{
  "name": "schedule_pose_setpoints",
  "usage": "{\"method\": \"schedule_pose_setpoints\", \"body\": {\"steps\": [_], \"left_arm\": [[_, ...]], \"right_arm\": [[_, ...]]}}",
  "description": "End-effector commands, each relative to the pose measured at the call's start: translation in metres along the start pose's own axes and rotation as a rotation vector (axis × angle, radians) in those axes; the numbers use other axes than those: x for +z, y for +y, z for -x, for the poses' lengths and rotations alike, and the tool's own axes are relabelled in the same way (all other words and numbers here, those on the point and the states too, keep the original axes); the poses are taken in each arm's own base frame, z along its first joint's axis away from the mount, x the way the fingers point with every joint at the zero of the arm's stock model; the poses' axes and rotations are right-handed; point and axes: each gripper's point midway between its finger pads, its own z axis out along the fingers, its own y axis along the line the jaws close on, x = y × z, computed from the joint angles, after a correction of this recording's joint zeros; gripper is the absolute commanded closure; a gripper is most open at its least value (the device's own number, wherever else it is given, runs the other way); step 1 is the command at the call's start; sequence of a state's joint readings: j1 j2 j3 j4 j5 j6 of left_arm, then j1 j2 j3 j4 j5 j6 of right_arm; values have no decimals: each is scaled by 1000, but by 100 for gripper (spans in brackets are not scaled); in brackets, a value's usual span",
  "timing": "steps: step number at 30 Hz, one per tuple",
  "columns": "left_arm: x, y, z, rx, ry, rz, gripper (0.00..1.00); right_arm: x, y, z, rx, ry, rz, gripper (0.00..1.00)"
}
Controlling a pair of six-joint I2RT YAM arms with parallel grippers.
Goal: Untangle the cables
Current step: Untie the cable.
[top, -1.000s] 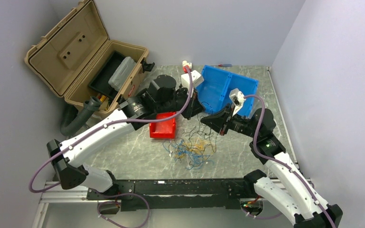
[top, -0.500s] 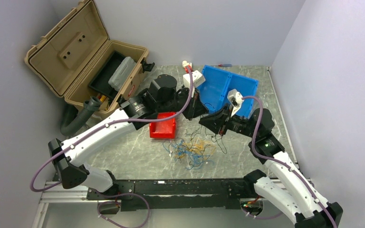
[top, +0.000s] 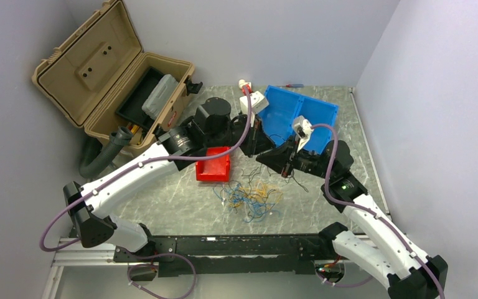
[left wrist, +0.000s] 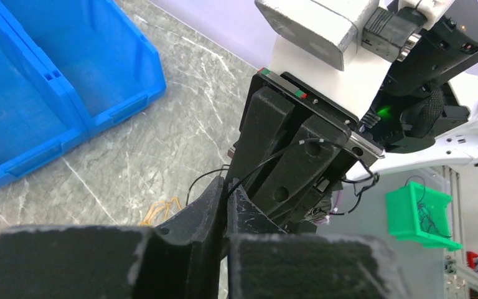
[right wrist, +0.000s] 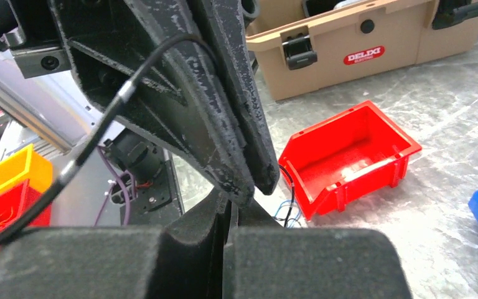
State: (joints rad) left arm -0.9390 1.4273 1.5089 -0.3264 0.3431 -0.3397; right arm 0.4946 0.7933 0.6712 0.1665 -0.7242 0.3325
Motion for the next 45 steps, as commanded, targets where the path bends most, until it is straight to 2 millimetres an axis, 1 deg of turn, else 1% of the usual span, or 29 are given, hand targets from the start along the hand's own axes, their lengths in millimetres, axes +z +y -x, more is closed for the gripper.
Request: {"method": "schedule_pose_setpoints", "body": {"steps": [1, 2, 3, 6, 9, 10, 12, 14, 17, 22, 23, 25, 27, 32, 38, 40, 42, 44, 45], "left_arm": [[-12, -9, 17, 4, -83, -19, 82], [-14, -7, 16, 0, -90, -10, 72], [-19, -6, 16, -3, -102, 0, 55], [-30, 1, 13, -17, -121, 36, 21], [-42, 12, 6, -25, -130, 83, 5], [-45, 18, 1, -29, -128, 104, 1], [-51, 27, -11, -35, -122, 137, 1], [-56, 34, -22, -33, -119, 147, 1], [-56, 41, -43, -11, -114, 146, 0], [-47, 50, -78, 20, -96, 114, 1], [-44, 54, -88, 12, -76, 119, 1], [-35, 58, -95, 2, -75, 118, 3], [-26, 58, -103, -7, -65, 99, 4], [1, 54, -116, -4, -48, 71, 6], [34, 49, -115, 25, -79, 51, 9], [44, 52, -115, 17, -97, 57, 12], [55, 61, -121, -2, -101, 77, 17], [62, 62, -124, -10, -120, 64, 25], [64, 65, -129, -19, -127, 62, 31]], "right_arm": [[-3, 0, 21, -51, -88, -36, 100], [-5, -2, 22, -52, -94, -55, 100], [-7, -6, 22, -48, -102, -86, 100], [-14, -17, 25, -36, -129, -179, 100], [-26, -27, 36, -22, -186, -285, 100], [-31, -30, 41, -14, -207, -323, 100], [-38, -34, 51, -4, -240, -375, 100], [-41, -31, 61, -3, -259, -385, 100], [-41, -27, 74, 19, -273, -388, 100], [-40, -22, 93, 51, -290, -392, 100], [-40, -22, 95, 63, -289, -396, 100], [-40, -22, 99, 80, -287, -407, 100], [-39, -23, 101, 92, -285, -412, 100], [-37, -21, 104, 116, -295, -403, 100], [-37, -19, 110, 134, -313, -397, 100], [-38, -18, 114, 135, -321, -396, 100], [-40, -16, 119, 135, -338, -396, 100], [-42, -14, 125, 135, -359, -400, 100], [-44, -13, 127, 135, -369, -403, 100]]}}
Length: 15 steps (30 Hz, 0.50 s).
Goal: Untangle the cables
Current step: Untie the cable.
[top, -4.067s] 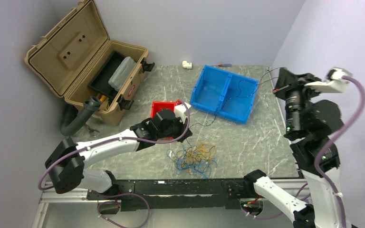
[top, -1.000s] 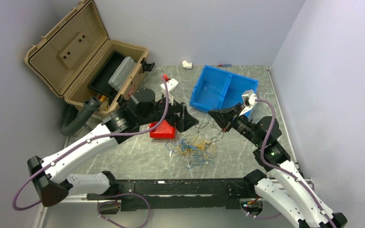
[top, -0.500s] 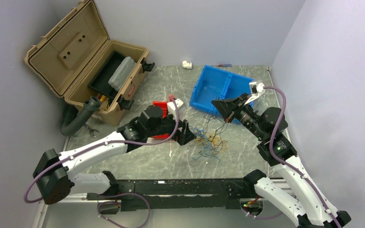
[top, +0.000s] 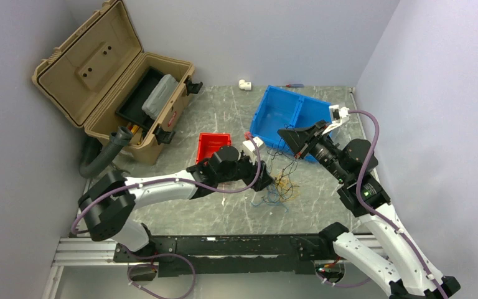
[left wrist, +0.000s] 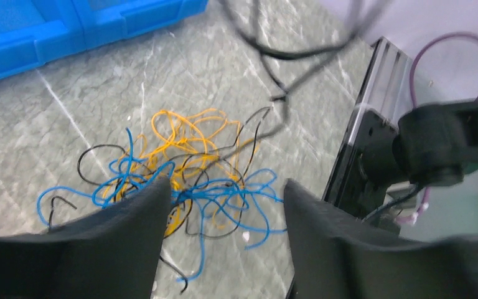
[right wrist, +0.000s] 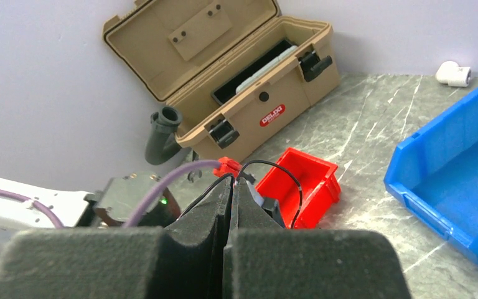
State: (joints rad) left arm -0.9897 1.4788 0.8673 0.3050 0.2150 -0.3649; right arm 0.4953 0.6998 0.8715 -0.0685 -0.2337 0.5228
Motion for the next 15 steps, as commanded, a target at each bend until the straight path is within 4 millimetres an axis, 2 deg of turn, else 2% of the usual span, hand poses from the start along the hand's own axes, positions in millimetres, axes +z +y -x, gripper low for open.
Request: {"method": "schedule_pose_setpoints", "body": {"steps": [1, 4, 8, 11, 15], "left_arm": [[16, -6, 33, -16, -173, -39, 41], [24, -2, 19, -42, -164, -50, 100], [22, 5, 2, -64, -125, -22, 100], [13, 14, -11, -69, -91, 30, 100], [-3, 23, -30, -71, -48, 76, 100]], "right_arm": [[-8, 20, 43, 6, -127, 27, 100], [-14, 19, 54, 2, -158, -7, 100], [-34, 3, 86, -45, -259, -160, 100], [-56, -11, 114, -100, -343, -305, 100], [-83, -17, 146, -175, -424, -421, 100]]}}
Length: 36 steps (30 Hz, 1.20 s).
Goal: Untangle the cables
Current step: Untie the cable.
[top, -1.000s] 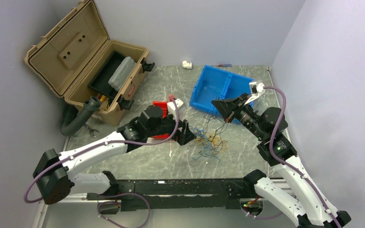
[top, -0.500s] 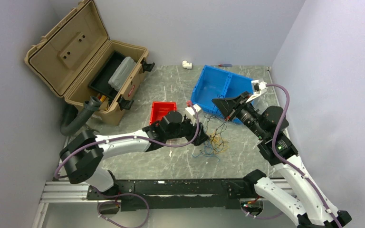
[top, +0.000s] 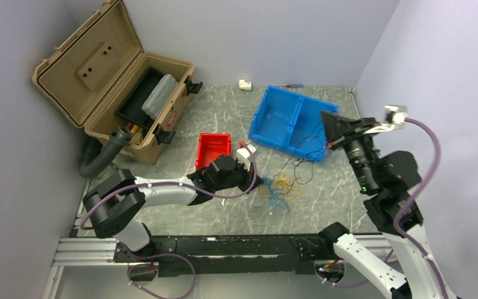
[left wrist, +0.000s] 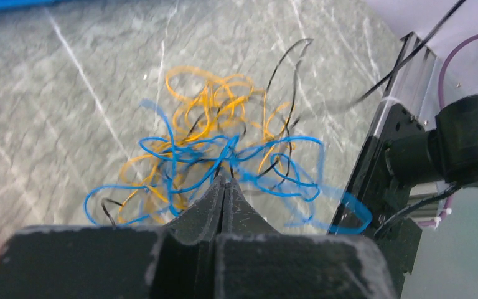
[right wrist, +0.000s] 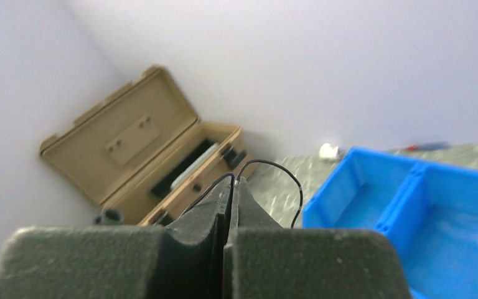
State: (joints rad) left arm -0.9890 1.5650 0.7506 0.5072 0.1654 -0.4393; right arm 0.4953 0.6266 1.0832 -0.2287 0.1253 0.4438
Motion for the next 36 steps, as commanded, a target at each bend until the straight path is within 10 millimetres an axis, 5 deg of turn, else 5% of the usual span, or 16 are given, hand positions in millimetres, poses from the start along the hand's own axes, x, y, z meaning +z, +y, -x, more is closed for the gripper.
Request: {"method": "schedule_pose_setpoints", "body": {"steps": [1, 5, 11, 13, 16, 19, 20, 21, 30, 36], "left_arm": [[-19, 2, 3, 3, -20, 34, 100], [-29, 3, -6, -3, 2, 36, 100], [-35, -6, 11, 35, -23, 18, 100], [-36, -12, 23, 65, -42, -1, 84], [-36, -26, 49, 115, -102, -45, 44], [-34, -47, 75, 173, -180, -128, 25], [-34, -55, 82, 197, -210, -157, 8], [-33, -64, 88, 217, -235, -185, 1], [-10, -111, 124, 313, -485, -325, 1], [18, -131, 130, 282, -536, -432, 1]], "right_arm": [[-23, -22, 63, -106, -171, -171, 100], [-28, -23, 75, -120, -191, -196, 100], [-23, -12, 72, -95, -172, -141, 100], [-21, -6, 70, -83, -157, -116, 100], [-17, 0, 64, -68, -130, -85, 100], [-13, 3, 59, -50, -109, -68, 100], [-12, 4, 57, -46, -102, -63, 100], [-11, 4, 55, -41, -97, -60, 100], [-6, 13, 53, -4, -88, -18, 100], [-8, 17, 59, 9, -99, -8, 100]]}}
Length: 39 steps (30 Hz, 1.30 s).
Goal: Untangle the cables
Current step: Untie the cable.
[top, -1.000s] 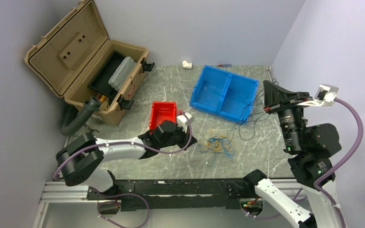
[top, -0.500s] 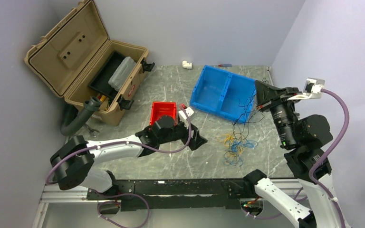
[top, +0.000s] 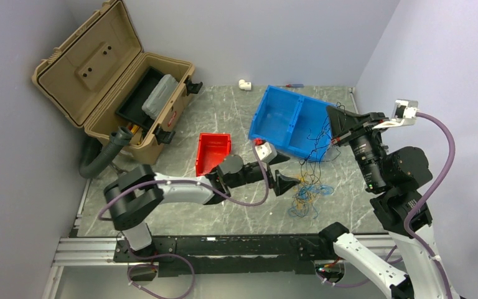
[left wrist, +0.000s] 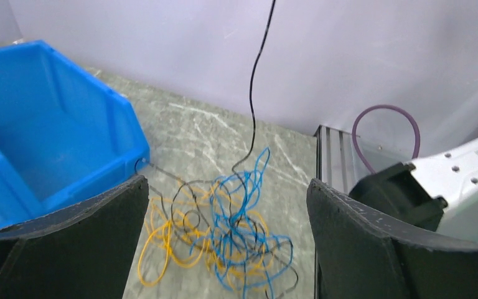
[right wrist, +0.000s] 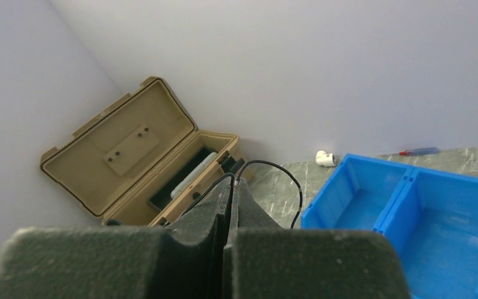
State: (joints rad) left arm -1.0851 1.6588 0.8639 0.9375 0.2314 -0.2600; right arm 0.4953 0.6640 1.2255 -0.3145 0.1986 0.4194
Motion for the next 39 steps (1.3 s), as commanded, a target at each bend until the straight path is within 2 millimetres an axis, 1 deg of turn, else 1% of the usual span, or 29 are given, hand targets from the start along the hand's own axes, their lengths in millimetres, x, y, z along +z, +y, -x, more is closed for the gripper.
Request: {"method": "schedule_pose_setpoints", "body": {"steps": [1, 3, 4, 6, 8, 9, 10, 11, 12, 13, 14, 15, 16, 17, 18, 21, 22, 24, 26, 27, 30, 32, 35, 37, 39], "left_arm": [[32, -23, 46, 2, -183, -128, 1], [46, -27, 46, -14, -185, -144, 1], [52, -28, 40, -24, -171, -149, 1], [64, -29, 36, -44, -159, -162, 2], [74, -30, 31, -69, -146, -170, 5], [79, -29, 30, -83, -144, -170, 8], [84, -28, 26, -99, -131, -166, 21], [87, -26, 23, -108, -124, -161, 37], [88, -24, 21, -115, -121, -154, 55], [88, -23, 19, -121, -122, -148, 78], [85, -21, 17, -124, -120, -136, 97], [81, -19, 16, -126, -119, -120, 100], [76, -17, 13, -127, -114, -104, 100], [68, -12, 4, -129, -95, -83, 100], [60, -9, 1, -127, -85, -64, 100], [30, 7, -13, -144, -36, 2, 100], [18, 12, -16, -156, -17, 21, 100], [-8, 27, -30, -182, 33, 67, 100], [-35, 36, -48, -182, 94, 128, 100], [-47, 40, -57, -171, 137, 163, 100], [-76, 47, -80, -180, 290, 259, 100], [-90, 45, -87, -184, 350, 283, 100], [-111, 44, -90, -187, 397, 317, 100], [-122, 46, -86, -180, 414, 345, 100], [-134, 47, -82, -169, 432, 374, 100]], "right_arm": [[-4, 15, 25, 34, -54, 49, 100], [-4, 16, 26, 38, -54, 50, 100], [-4, 16, 25, 39, -53, 50, 100], [-4, 17, 24, 43, -49, 53, 100], [-3, 17, 23, 48, -48, 54, 100], [-3, 18, 23, 52, -49, 57, 100], [-3, 17, 23, 53, -47, 56, 100], [-3, 17, 22, 54, -46, 56, 100], [-3, 17, 22, 54, -47, 55, 100], [-3, 16, 23, 53, -49, 51, 100], [-3, 15, 24, 49, -53, 46, 100], [-4, 14, 26, 44, -58, 38, 100], [-4, 12, 28, 37, -65, 26, 100], [-5, 9, 30, 25, -74, 9, 100], [-6, 5, 32, 17, -85, -11, 100], [-12, -8, 43, -12, -128, -78, 100], [-13, -16, 46, -24, -143, -119, 100], [-16, -34, 51, -38, -161, -224, 100], [-19, -53, 52, -52, -168, -330, 100], [-19, -58, 50, -63, -167, -358, 100], [-8, -68, 34, -97, -139, -398, 100], [4, -74, 18, -122, -92, -424, 100], [23, -83, -8, -170, -16, -462, 100], [40, -92, -31, -217, 51, -496, 100], [55, -98, -49, -254, 116, -518, 100]]}}
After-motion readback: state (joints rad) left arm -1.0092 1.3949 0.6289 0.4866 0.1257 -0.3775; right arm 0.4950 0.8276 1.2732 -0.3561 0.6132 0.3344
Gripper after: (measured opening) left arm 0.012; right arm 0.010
